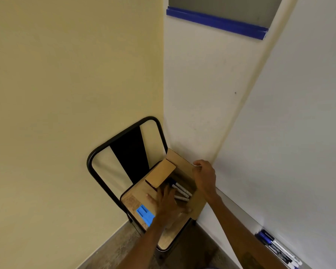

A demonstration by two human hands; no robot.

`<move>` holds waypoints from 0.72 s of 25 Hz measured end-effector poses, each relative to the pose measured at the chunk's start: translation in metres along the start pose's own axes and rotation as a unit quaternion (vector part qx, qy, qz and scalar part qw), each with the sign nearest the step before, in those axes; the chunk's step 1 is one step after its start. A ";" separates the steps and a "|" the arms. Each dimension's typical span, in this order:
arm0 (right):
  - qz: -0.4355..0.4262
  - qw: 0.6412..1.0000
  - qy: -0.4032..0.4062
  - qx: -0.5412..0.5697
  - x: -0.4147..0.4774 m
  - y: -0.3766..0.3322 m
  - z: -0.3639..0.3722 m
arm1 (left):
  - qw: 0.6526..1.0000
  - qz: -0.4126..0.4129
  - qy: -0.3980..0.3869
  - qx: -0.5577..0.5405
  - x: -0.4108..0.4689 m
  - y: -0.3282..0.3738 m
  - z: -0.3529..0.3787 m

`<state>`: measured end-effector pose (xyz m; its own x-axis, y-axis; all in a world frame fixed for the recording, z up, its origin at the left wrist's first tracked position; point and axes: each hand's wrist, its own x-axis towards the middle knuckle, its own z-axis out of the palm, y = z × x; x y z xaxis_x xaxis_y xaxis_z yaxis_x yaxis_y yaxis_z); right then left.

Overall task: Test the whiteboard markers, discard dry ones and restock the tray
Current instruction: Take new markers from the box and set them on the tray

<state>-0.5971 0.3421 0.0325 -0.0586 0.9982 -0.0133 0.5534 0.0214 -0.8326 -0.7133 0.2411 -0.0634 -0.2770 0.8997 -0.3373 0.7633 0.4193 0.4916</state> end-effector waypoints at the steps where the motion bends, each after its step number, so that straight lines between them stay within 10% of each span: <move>1: -0.025 1.000 -0.007 -0.018 -0.001 -0.002 0.005 | 1.000 -0.010 -0.005 0.025 -0.001 0.003 -0.001; 8: 0.038 0.948 -0.264 -0.175 0.014 0.031 0.048 | 0.999 -0.013 -0.034 0.029 0.006 0.000 0.001; 18: 0.091 0.903 -0.313 -0.279 0.028 0.063 0.087 | 0.996 0.006 0.043 -0.075 0.010 -0.036 0.005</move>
<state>-0.6361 0.3665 -0.0683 -0.2860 0.7639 -0.5784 0.9235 0.0589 -0.3790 -0.7406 0.2348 -0.0891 -0.3226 0.9089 -0.2641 0.6725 0.4165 0.6118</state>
